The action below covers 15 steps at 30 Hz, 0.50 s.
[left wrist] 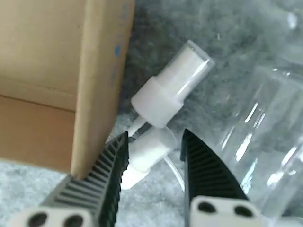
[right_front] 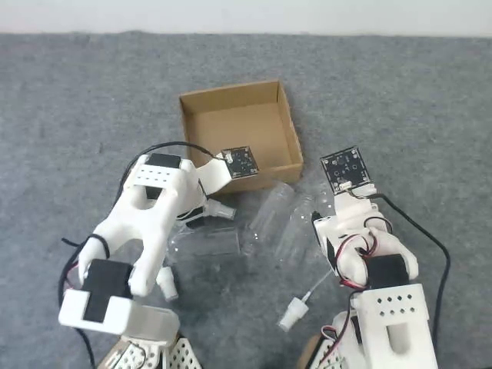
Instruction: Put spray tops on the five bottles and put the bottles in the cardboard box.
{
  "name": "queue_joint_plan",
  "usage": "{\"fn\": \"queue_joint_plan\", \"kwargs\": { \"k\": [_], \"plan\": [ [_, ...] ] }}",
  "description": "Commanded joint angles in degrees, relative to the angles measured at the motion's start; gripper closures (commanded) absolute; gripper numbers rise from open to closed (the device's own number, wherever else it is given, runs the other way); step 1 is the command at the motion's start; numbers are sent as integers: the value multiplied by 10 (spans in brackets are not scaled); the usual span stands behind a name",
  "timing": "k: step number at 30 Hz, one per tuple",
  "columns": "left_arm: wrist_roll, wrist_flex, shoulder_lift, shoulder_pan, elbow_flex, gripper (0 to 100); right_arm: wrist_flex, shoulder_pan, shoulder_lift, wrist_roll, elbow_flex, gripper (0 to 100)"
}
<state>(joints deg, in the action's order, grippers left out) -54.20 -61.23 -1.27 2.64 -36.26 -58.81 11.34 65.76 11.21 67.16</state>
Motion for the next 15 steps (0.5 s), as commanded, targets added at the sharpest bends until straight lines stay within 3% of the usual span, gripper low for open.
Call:
{"fn": "queue_joint_plan", "kwargs": {
  "k": [1,7,15],
  "plan": [
    [-2,10,-16,-4,26,831,15,-7,13,-3,-9,961],
    [0,5,-36,-3,25,936,15,-7,13,-3,-9,961],
    [3,-50,16,-5,26,976,15,-7,13,-3,-9,961]
  ]
}}
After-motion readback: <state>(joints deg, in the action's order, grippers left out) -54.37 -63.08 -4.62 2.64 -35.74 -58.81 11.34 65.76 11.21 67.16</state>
